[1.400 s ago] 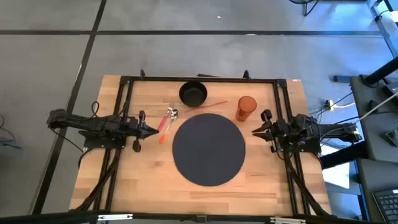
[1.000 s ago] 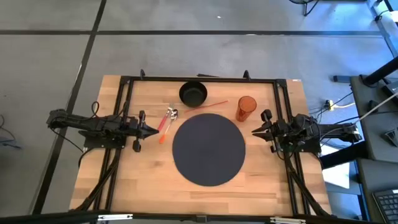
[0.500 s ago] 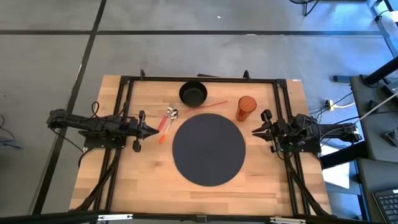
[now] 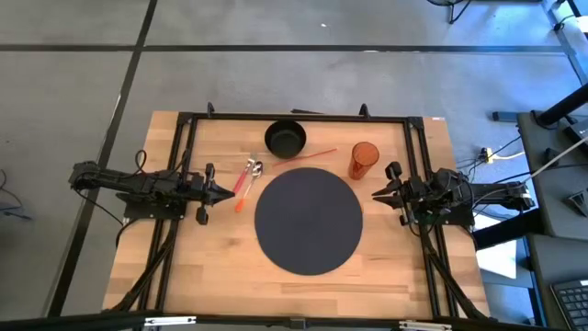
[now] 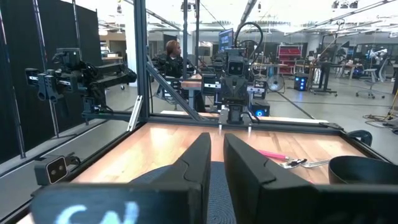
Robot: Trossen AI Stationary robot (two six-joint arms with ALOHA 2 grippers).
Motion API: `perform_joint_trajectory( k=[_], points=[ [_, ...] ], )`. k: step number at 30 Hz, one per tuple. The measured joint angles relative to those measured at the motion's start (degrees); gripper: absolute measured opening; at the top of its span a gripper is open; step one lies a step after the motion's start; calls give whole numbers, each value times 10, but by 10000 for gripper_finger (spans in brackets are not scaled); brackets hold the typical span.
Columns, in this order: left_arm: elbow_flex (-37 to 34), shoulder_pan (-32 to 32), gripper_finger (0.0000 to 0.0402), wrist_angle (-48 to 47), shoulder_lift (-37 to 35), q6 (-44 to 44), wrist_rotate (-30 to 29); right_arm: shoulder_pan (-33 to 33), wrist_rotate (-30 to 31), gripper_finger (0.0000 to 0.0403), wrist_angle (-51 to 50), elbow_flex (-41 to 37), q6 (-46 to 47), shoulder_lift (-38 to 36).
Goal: Pick & Place Utensil
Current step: Put the black bowl on the center of the blue placemat
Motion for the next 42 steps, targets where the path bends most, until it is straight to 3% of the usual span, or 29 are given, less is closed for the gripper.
perform_joint_trajectory(
  k=[31,38,42],
  points=[
    [0,0,1,0,0,4,0,0,0,46,0,0,1,0],
    [0,3,1,1,0,171,-4,0,0,46,0,0,1,0],
    [0,3,1,2,0,177,3,0,0,46,0,0,2,0]
  ],
)
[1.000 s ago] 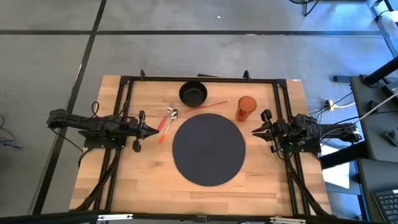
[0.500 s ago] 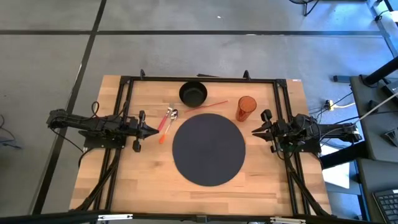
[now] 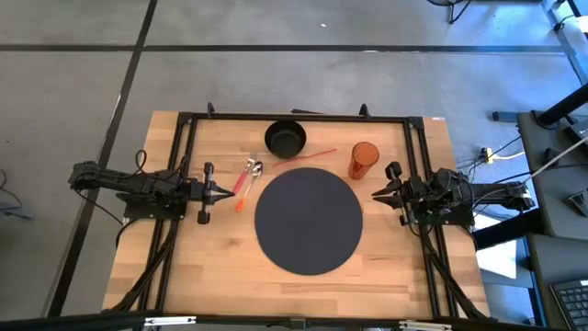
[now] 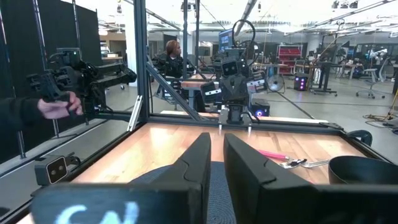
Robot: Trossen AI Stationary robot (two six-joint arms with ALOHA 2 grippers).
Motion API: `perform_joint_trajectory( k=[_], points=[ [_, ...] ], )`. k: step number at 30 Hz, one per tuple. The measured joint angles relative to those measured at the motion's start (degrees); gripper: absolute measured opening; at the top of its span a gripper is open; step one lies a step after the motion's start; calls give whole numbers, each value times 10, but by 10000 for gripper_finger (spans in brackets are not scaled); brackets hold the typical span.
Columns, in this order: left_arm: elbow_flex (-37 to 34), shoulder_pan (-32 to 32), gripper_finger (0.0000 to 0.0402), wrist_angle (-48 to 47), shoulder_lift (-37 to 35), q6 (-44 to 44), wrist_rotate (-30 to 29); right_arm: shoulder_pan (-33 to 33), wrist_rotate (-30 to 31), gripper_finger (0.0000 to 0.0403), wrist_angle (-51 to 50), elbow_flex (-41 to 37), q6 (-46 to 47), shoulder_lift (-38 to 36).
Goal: Pick & Place Utensil
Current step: Put the black bowl on the center of the blue placemat
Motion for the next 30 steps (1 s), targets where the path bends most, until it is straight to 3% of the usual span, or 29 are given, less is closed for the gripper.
perform_joint_trajectory(
  k=[5,8,10,11,13,18,21,25,30],
  points=[
    [0,6,1,70,1,24,-26,0,0,46,0,0,0,0],
    [0,27,1,142,0,-65,-164,0,0,46,0,0,-2,0],
    [0,46,1,133,0,-146,-268,0,0,46,0,0,0,0],
    [0,54,1,116,0,-174,-292,0,0,46,0,0,0,0],
    [0,72,1,80,1,-191,-283,0,0,46,0,0,-3,0],
    [0,111,1,53,1,-159,-193,0,0,46,0,0,-2,0],
    [0,125,1,68,1,-126,-184,0,0,46,0,0,-1,0],
    [0,131,1,66,1,-195,-179,0,0,46,0,0,-1,0],
    [0,131,1,70,1,-195,-179,0,0,46,7,0,3,0]
  ],
)
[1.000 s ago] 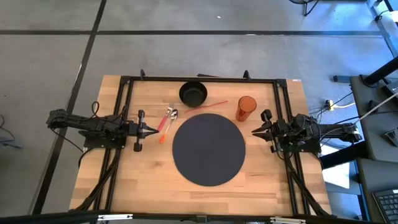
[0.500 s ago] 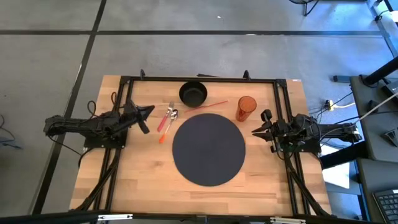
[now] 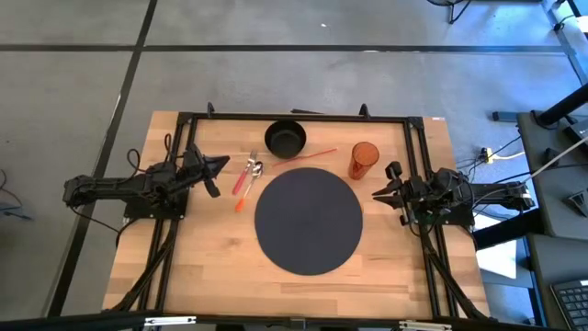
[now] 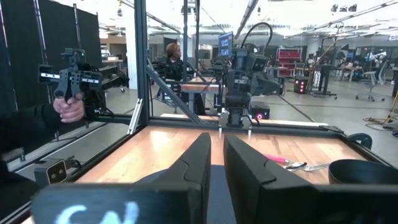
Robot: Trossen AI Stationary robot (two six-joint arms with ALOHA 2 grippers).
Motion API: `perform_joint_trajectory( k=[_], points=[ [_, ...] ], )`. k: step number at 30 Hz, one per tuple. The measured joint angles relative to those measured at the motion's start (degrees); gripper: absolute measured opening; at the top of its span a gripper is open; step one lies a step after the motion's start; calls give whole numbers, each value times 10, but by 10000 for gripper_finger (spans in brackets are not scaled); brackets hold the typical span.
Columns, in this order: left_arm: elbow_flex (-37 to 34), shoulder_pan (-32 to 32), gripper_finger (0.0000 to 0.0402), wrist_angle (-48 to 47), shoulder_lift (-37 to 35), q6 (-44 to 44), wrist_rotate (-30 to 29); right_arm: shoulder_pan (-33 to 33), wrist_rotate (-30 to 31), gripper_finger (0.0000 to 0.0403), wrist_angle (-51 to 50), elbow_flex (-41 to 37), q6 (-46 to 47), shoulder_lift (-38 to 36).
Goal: Pick & Place Utensil
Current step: Put the black bowl on the center of the blue placemat
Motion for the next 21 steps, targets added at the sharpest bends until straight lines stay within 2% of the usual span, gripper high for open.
perform_joint_trajectory(
  k=[5,12,21],
  points=[
    [0,0,1,0,4,9,-18,0,0,46,-4,0,25,0],
    [0,0,1,14,4,47,-5,0,0,46,-7,0,28,0],
    [0,-1,1,23,4,-37,-4,0,0,46,-8,0,26,0]
  ],
)
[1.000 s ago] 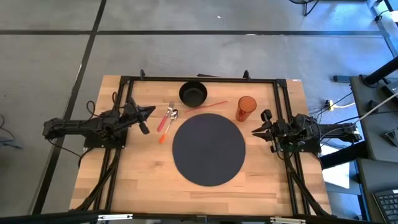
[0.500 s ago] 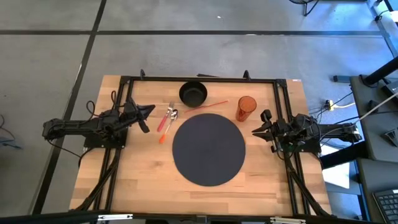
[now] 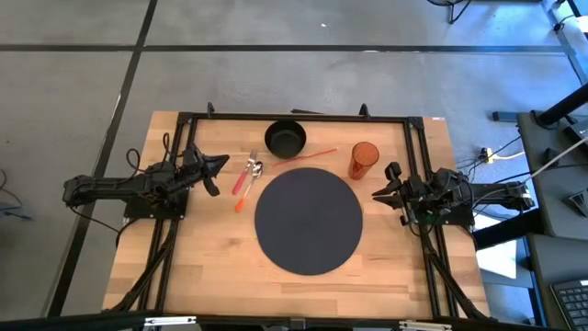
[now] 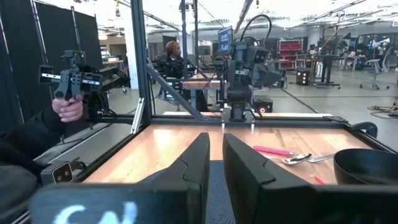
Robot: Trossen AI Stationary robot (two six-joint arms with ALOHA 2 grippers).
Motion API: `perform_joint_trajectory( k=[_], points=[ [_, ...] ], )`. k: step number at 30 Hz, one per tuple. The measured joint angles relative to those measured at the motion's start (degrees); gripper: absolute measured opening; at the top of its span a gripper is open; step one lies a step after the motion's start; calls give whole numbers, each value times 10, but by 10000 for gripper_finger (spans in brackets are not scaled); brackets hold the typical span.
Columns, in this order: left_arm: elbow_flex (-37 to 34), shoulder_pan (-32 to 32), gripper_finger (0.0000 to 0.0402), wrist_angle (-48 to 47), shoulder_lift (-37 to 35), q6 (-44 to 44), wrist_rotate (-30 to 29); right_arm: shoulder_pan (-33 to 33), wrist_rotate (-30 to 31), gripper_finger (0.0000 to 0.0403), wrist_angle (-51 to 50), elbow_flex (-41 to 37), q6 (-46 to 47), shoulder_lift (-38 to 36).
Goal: Pick & Place Utensil
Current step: Put the black bowl on the center of the blue placemat
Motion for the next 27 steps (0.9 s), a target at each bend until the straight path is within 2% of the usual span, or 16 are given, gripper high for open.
perform_joint_trajectory(
  k=[5,11,20,27],
  points=[
    [0,0,1,5,0,0,2,0,0,46,7,0,-2,0],
    [0,0,1,-5,0,32,45,0,0,46,28,0,-21,0],
    [0,0,1,19,0,26,63,0,0,46,28,0,-15,0],
    [0,0,1,0,0,27,76,0,0,46,80,0,-43,0]
  ],
)
